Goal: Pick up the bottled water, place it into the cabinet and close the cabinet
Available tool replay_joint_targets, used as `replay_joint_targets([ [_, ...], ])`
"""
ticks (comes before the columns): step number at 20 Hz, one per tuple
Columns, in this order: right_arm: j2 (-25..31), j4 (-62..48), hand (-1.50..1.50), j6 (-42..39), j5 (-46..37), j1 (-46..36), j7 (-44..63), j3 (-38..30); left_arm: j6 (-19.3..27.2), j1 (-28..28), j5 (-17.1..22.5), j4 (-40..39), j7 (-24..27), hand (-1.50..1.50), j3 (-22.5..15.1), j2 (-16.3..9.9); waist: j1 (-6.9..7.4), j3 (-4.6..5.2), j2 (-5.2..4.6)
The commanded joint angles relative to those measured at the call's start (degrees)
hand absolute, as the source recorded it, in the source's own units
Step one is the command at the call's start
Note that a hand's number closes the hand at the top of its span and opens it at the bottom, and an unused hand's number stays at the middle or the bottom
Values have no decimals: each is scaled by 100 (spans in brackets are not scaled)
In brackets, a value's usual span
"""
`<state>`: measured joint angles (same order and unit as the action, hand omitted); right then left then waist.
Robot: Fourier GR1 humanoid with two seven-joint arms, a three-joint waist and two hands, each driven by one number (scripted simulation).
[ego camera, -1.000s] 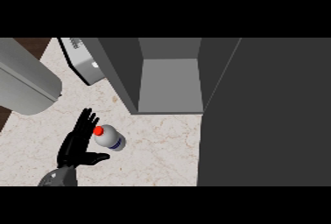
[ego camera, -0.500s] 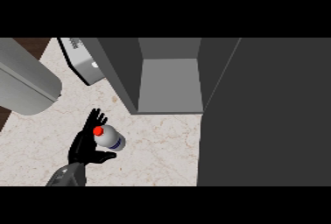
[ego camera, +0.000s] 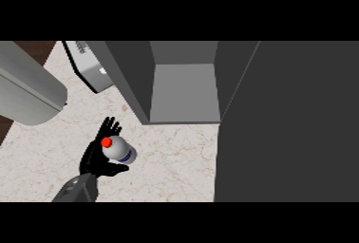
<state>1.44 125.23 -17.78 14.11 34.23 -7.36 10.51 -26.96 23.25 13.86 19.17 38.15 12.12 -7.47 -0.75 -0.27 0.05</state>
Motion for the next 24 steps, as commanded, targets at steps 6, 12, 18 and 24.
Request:
replay_joint_targets([
  [6,46,-314,-150,-135,53,60,-267,-56,-401,82,-189,-258,358,-150,-218,413,-43,35,-28],
  [12,-112,215,-150,131,-395,433,-123,636,-358,313,-318,-293,293,150,-351,542,-70,38,-22],
  [18,52,-53,-150,16,-161,262,-345,217,-320,235,-198,-204,308,150,-266,614,-8,32,-13],
  [24,-10,136,-150,210,-110,250,-37,316,-147,291,-87,230,131,150,-257,505,23,29,-1],
])
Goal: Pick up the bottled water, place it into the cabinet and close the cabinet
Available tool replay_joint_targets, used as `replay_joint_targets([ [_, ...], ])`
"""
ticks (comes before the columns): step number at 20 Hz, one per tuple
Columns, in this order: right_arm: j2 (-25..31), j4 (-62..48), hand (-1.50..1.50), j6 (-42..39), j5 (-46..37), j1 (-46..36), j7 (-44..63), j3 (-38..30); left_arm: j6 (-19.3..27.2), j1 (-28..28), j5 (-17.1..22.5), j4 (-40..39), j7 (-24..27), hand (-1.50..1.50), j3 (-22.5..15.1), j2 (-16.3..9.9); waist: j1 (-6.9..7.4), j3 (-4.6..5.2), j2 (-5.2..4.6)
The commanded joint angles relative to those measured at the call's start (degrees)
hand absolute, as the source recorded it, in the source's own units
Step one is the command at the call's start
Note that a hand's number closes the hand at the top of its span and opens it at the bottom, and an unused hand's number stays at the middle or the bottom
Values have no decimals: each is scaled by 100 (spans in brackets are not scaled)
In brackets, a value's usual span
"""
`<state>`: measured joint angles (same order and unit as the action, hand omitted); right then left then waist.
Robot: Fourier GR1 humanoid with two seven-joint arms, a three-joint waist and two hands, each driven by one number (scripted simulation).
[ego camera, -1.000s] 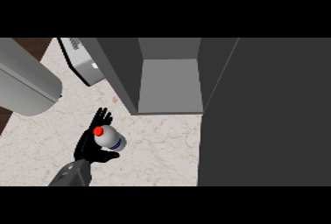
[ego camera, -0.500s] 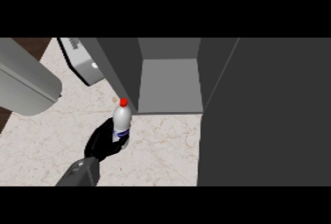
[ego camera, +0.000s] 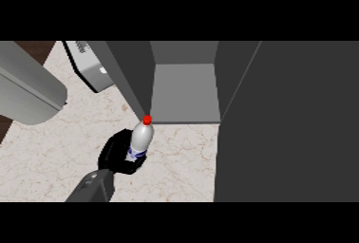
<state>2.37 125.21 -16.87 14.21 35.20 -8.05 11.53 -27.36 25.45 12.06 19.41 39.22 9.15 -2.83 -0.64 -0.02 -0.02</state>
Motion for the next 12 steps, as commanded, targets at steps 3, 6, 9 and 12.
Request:
replay_joint_targets([
  [3,-144,-601,-150,21,-283,-251,-397,57,-320,-487,214,236,466,150,196,-284,43,3,3],
  [6,152,204,-150,63,199,-174,315,-197,-483,-704,571,275,429,150,536,-617,50,6,1],
  [9,84,-22,-150,35,220,-234,138,-205,-872,-663,890,389,122,150,727,-833,58,4,3],
  [12,51,-449,-150,-69,-152,-146,-224,7,-605,-665,1083,763,-258,150,740,-685,49,1,9],
])
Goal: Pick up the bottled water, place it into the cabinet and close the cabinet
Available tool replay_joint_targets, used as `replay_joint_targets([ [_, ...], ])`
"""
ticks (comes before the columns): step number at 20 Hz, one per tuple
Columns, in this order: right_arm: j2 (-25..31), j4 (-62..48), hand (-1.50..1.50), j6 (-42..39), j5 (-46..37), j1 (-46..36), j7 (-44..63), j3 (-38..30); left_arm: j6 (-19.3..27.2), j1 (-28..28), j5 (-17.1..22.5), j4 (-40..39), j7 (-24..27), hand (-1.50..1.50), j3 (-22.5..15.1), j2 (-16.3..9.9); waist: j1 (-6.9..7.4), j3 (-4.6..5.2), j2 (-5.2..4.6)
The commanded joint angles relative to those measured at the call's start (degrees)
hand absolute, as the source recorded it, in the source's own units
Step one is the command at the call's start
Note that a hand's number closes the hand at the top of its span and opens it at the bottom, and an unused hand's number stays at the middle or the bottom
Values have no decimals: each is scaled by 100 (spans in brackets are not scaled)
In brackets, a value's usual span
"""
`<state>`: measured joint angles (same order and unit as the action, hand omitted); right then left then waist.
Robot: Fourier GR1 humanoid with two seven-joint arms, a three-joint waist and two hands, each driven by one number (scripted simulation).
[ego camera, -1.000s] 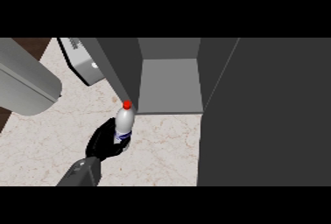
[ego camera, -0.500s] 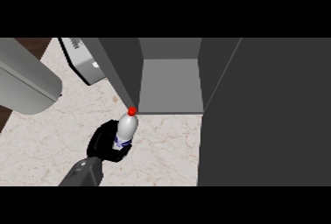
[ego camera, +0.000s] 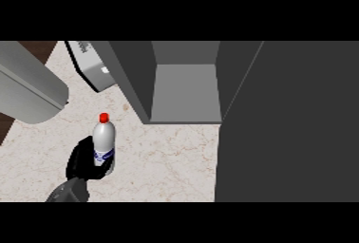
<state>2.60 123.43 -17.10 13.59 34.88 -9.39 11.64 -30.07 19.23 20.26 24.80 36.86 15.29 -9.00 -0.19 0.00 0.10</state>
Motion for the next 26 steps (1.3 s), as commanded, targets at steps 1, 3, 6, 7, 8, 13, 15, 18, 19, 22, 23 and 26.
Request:
replay_joint_targets([
  [1,110,-137,-150,-87,118,-96,-154,-256,-523,-417,159,403,117,150,-24,-65,10,-2,1],
  [3,5,91,-150,-7,-59,125,-87,99,-447,-298,344,497,-95,150,35,87,-6,0,1],
  [6,-75,-350,-150,-110,-383,307,-533,328,-432,-724,403,1135,-367,150,-130,159,15,-4,11],
  [7,166,-366,-150,-177,276,-107,-234,-331,-302,-858,597,1580,-719,150,-120,208,44,-7,10],
  [8,107,126,-150,-103,68,217,-101,68,-38,-614,734,1777,-1151,150,-113,267,22,-5,12],
  [13,6,80,-150,49,7,-40,11,160,277,-1009,715,2739,-1528,150,-416,400,10,-2,2],
  [15,47,-163,-150,72,299,-347,166,-140,763,-1166,650,3553,-2008,150,-738,741,45,-6,8],
  [18,-148,227,-150,316,-89,-78,315,395,1093,-1276,757,4467,-2558,150,-940,871,40,-5,14],
  [19,79,140,-150,55,220,-1,86,-1,1459,-1346,787,4735,-2444,150,-1171,889,23,-6,14],
  [22,8,-92,-150,157,232,-367,266,60,1909,-1013,677,4842,-2515,150,-1320,894,11,-3,-1],
  [23,-16,571,-150,263,34,171,381,429,2254,-1040,672,4909,-2380,150,-1728,896,-21,-1,6],
  [26,244,118,-150,-145,339,87,-45,10,2637,-871,633,5189,-2482,150,-2049,898,-24,-2,2],
])
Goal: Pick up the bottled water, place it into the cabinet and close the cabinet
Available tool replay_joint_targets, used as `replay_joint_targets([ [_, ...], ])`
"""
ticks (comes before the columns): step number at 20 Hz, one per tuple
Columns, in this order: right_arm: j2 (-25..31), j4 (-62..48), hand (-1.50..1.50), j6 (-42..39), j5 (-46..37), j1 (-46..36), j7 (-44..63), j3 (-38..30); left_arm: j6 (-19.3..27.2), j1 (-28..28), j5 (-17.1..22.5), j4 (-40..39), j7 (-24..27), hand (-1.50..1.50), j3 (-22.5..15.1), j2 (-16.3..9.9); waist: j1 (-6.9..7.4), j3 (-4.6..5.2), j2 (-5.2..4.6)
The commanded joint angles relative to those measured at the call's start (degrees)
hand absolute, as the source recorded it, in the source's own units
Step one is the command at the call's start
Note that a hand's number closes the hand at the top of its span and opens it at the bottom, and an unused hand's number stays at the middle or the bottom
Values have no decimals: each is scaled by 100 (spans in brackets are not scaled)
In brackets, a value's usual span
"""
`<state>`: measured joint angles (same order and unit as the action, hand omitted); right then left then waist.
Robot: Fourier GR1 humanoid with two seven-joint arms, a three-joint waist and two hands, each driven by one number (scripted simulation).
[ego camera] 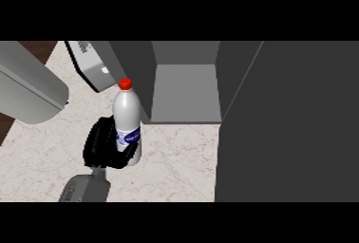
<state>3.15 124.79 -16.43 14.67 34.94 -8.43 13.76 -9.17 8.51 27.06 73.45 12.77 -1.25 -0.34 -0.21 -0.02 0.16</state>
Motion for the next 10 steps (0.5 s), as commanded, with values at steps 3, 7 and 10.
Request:
replay_joint_targets([
  [3,-212,-45,-150,184,-564,228,-276,539,1466,872,86,319,-305,150,-725,33,-63,2,-3],
  [7,-202,-505,-150,272,-325,-338,-126,266,1554,1277,-195,-71,-470,150,-687,33,-28,2,-16],
  [10,28,-369,-150,97,22,-322,-31,-71,2245,1641,-216,319,-778,150,-1077,29,-43,-1,-12],
])
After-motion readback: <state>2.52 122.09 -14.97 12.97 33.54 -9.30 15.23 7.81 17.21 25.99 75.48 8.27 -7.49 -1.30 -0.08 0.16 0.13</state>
